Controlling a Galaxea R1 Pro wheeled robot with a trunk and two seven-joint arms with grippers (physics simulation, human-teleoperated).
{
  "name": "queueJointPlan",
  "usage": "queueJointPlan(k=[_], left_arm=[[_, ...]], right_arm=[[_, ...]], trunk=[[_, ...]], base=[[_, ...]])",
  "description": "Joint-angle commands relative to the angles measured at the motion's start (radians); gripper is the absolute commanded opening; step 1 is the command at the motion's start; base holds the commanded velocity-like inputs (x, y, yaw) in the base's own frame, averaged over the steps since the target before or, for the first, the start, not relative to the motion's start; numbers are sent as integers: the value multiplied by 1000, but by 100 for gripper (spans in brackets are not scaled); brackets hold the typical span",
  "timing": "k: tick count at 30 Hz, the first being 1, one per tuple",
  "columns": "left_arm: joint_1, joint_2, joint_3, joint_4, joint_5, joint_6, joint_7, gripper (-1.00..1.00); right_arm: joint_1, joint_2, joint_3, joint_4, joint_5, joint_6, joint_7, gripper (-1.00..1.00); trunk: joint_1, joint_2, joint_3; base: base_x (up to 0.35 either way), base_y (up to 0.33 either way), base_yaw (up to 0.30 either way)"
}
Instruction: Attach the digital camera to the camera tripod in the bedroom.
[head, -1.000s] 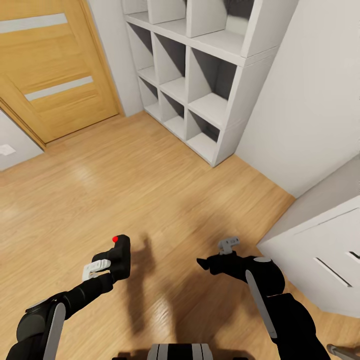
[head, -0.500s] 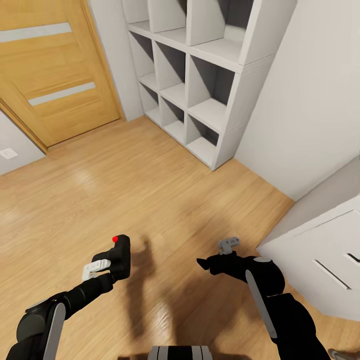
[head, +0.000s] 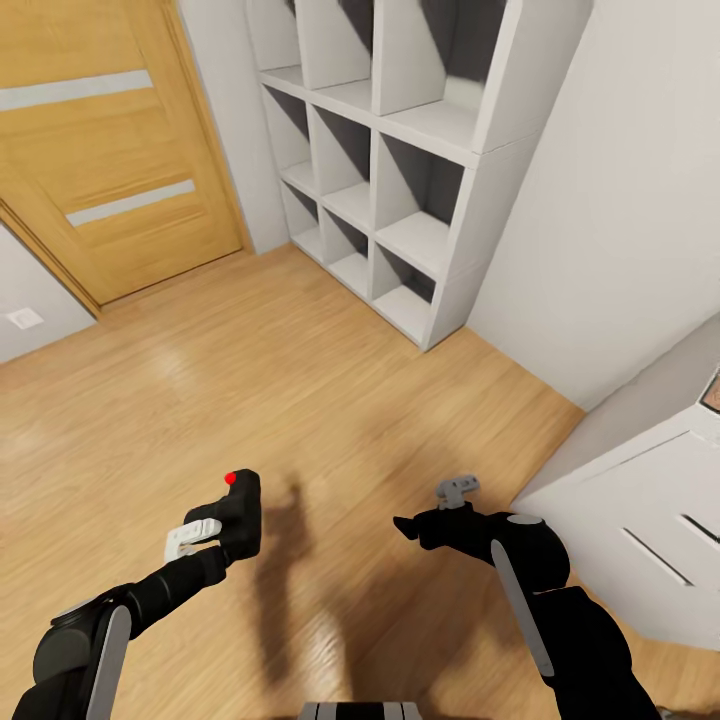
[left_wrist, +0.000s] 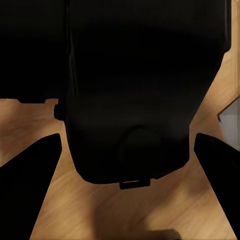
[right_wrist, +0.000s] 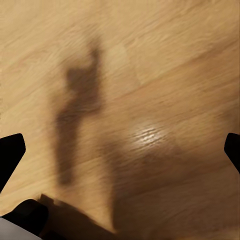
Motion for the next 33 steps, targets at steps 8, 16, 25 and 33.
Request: queueJointPlan(k=[8, 16, 25, 33], left_arm=[[-1, -1, 2, 0, 9, 9, 1, -100], [-1, -1, 2, 0, 9, 9, 1, -100], [-1, -1, 1, 3, 4, 9, 2, -100], [-1, -2, 1, 5, 3, 9, 2, -100]], right_arm=[[-1, 0, 0, -1, -1, 4, 0, 100], [2, 0, 0, -1, -2, 4, 0, 100], [4, 0, 0, -1, -2, 1, 0, 100], [5, 0, 0, -1, -2, 1, 0, 100]], trunk=[[-31, 56, 38], [-62, 112, 75], [-96, 175, 118], [-127, 231, 156]], base=[[0, 0, 0], [0, 0, 0], [0, 0, 0], [0, 0, -1]])
